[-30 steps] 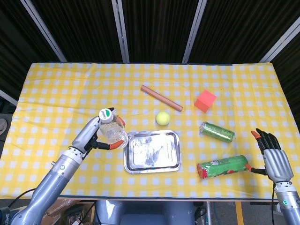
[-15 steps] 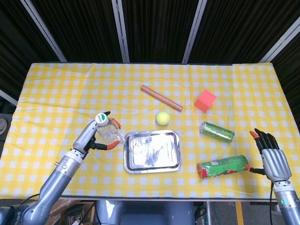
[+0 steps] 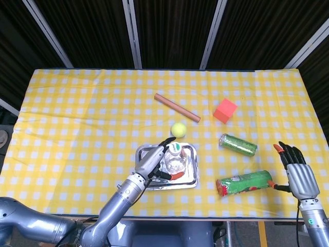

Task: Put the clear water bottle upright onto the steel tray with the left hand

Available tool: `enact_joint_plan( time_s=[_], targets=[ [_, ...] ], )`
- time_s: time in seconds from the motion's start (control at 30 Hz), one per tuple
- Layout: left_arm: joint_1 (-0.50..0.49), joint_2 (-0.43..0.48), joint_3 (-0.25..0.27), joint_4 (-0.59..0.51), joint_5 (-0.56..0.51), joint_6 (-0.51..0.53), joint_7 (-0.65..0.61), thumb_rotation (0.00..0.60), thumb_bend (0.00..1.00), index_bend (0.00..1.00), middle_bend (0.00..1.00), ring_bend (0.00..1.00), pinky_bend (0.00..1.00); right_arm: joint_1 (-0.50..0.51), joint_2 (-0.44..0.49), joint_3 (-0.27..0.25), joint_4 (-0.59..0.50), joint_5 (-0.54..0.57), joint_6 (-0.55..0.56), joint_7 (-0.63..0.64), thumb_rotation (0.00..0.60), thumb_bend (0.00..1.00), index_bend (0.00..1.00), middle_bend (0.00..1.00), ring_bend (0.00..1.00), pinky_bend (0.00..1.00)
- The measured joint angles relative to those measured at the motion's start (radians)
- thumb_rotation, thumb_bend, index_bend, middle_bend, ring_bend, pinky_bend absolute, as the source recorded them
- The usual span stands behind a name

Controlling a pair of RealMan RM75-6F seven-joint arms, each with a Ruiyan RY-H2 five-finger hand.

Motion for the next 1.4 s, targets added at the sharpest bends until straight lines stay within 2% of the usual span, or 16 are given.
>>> enact_joint_plan(
  time_s=[0.17, 0.37, 0.53, 0.63, 0.77, 0.87, 0.97, 1.17, 1.4],
  targets=[
    [0.048, 0.092, 0.021, -0.077, 0.006, 0.055, 0.021, 0.600, 0.49, 0.58, 0.47, 0.03, 0.04, -0.004, 0.004, -0.004, -0.010, -0.011, 0.011, 0.003, 0.600, 0.05, 0.01, 0.00, 0.00, 0.00],
    [0.191, 0.360, 0.053, -0.175, 0.068, 0.094, -0.040, 0.600, 0.49, 0.58, 0.47, 0.03, 0.04, -0.004, 0.005, -0.002, -0.016, -0.004, 0.009, 0.002, 0.600, 0.05, 0.01, 0.00, 0.00, 0.00],
    [0.339, 0.613, 0.085, -0.179, 0.174, 0.078, -0.255, 0.600, 0.49, 0.58, 0.47, 0.03, 0.04, -0.006, 0.009, 0.002, -0.020, 0.000, 0.013, 0.005, 0.600, 0.05, 0.01, 0.00, 0.00, 0.00],
    [0.409, 0.689, 0.106, -0.140, 0.247, 0.047, -0.425, 0.600, 0.49, 0.58, 0.47, 0.03, 0.04, -0.007, 0.009, 0.003, -0.021, 0.000, 0.014, 0.007, 0.600, 0.05, 0.01, 0.00, 0.00, 0.00],
    [0.470, 0.731, 0.131, -0.047, 0.343, -0.015, -0.625, 0.600, 0.49, 0.58, 0.47, 0.03, 0.04, -0.006, 0.010, 0.003, -0.018, 0.001, 0.012, 0.010, 0.600, 0.05, 0.01, 0.00, 0.00, 0.00],
    [0.478, 0.719, 0.140, 0.020, 0.398, -0.073, -0.694, 0.600, 0.49, 0.58, 0.47, 0.03, 0.04, -0.006, 0.011, 0.004, -0.016, 0.002, 0.011, 0.015, 0.600, 0.05, 0.01, 0.00, 0.00, 0.00],
    [0.454, 0.667, 0.142, 0.032, 0.399, -0.099, -0.671, 0.600, 0.49, 0.58, 0.47, 0.03, 0.04, -0.006, 0.012, 0.004, -0.015, 0.000, 0.012, 0.022, 0.600, 0.05, 0.01, 0.00, 0.00, 0.00],
    [0.344, 0.470, 0.126, 0.050, 0.315, -0.133, -0.477, 0.600, 0.49, 0.59, 0.47, 0.03, 0.04, -0.005, 0.012, 0.002, -0.009, -0.003, 0.011, 0.028, 0.600, 0.05, 0.01, 0.00, 0.00, 0.00],
    [0.187, 0.185, 0.089, 0.121, 0.139, -0.093, -0.177, 0.600, 0.50, 0.59, 0.47, 0.03, 0.04, -0.004, 0.010, 0.002, -0.005, 0.000, 0.007, 0.027, 0.600, 0.05, 0.01, 0.00, 0.00, 0.00]
  ],
)
